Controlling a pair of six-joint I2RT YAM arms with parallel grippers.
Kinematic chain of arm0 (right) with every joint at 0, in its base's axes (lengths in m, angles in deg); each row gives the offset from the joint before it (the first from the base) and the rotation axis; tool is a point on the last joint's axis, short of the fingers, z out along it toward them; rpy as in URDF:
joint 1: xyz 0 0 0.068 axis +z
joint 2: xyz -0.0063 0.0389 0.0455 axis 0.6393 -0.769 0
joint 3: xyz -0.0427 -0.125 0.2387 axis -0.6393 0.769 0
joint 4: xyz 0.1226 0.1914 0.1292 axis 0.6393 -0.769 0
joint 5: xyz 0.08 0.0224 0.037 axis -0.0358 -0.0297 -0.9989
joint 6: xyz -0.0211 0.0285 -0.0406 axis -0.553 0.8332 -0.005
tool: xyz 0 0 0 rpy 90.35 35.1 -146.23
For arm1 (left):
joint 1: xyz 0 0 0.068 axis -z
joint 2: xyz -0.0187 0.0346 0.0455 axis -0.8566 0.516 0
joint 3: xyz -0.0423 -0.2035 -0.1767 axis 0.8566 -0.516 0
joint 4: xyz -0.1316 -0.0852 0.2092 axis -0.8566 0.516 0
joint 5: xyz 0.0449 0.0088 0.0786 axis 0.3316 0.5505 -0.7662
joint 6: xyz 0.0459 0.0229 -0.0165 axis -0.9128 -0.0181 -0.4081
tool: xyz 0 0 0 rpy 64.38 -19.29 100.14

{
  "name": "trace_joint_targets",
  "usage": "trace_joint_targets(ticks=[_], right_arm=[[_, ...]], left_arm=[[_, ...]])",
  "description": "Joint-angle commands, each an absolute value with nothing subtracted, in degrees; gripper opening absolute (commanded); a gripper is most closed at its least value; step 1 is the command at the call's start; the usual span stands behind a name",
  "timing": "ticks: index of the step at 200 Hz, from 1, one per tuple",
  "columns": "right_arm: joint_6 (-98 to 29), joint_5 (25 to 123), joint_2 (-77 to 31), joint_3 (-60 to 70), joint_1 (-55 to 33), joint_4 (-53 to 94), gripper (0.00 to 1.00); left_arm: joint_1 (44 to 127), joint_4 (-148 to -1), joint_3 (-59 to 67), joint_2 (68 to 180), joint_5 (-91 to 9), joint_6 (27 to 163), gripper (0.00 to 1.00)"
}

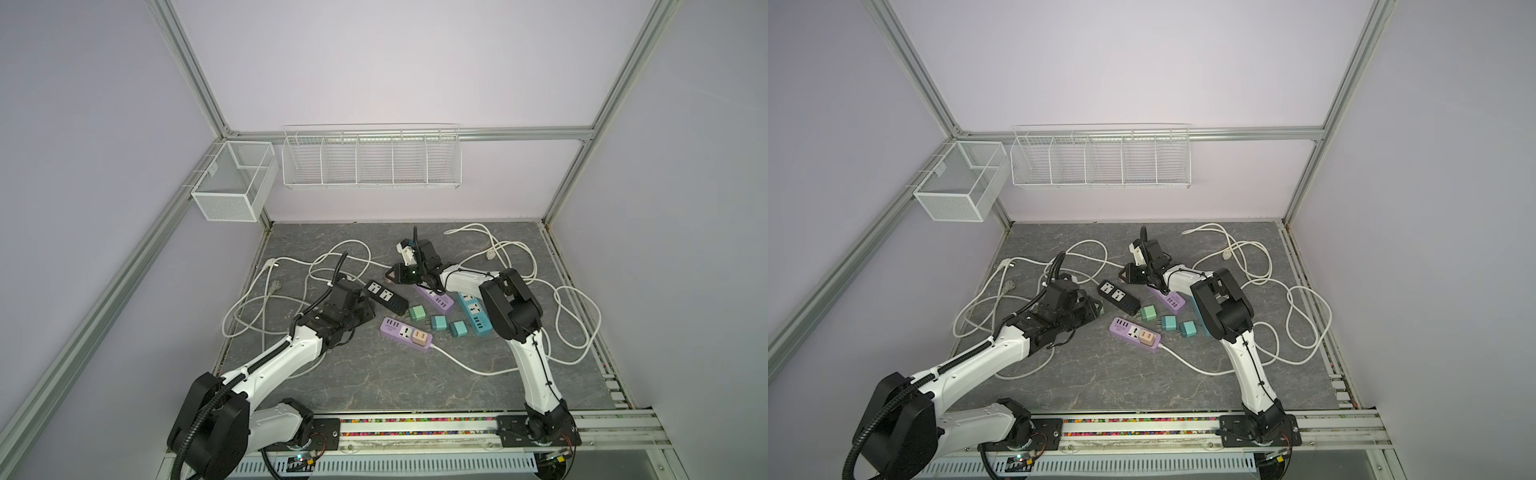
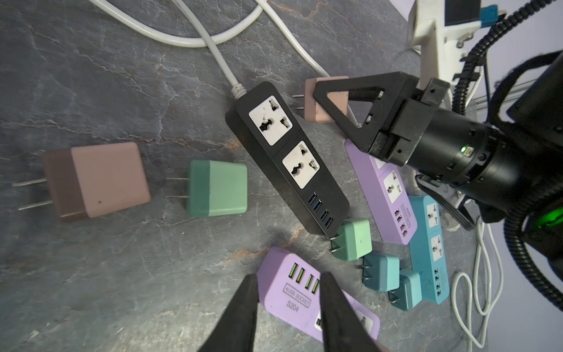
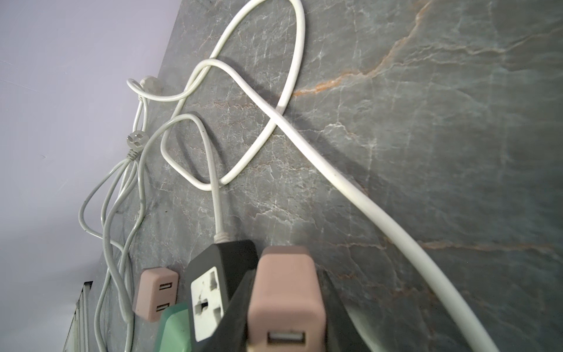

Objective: Pull the plug off the socket

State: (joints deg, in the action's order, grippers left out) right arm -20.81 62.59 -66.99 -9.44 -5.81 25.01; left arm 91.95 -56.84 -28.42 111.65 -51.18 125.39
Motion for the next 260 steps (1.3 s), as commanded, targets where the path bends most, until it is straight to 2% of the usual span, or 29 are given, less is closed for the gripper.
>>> trace_joint_targets(ticks=[1,39,110,156,210,260], right_arm=[[-21.4,63.7,-67.5,-10.5,-5.5,24.3,0.33],[-23.8,65.3,-65.7,-10.7,-5.6,21.8,0.43],[-29.4,69.8,-59.6,-8.9,-5.6,16.6,0.54],[-32.7,69.5,-52.7,-5.9,-5.2,14.8,0.58],[-39.3,71.5,-40.9,3.4,-3.6,12.4,0.60],[-45.0,72.9,-31.4,10.6,-1.4,4.6,0.63]], left_arm=[[91.7,-57.9,-27.8,111.7,-51.5,125.7,0.36],[91.8,-57.9,-27.3,112.0,-51.4,125.4,0.36],[91.7,-56.7,-26.0,112.0,-50.4,125.3,0.36],[91.7,-56.8,-26.4,111.3,-49.3,125.5,0.36],[91.8,-59.1,-28.7,111.3,-45.2,127.6,0.36],[93.4,-62.1,-31.1,112.8,-44.0,129.6,0.38]])
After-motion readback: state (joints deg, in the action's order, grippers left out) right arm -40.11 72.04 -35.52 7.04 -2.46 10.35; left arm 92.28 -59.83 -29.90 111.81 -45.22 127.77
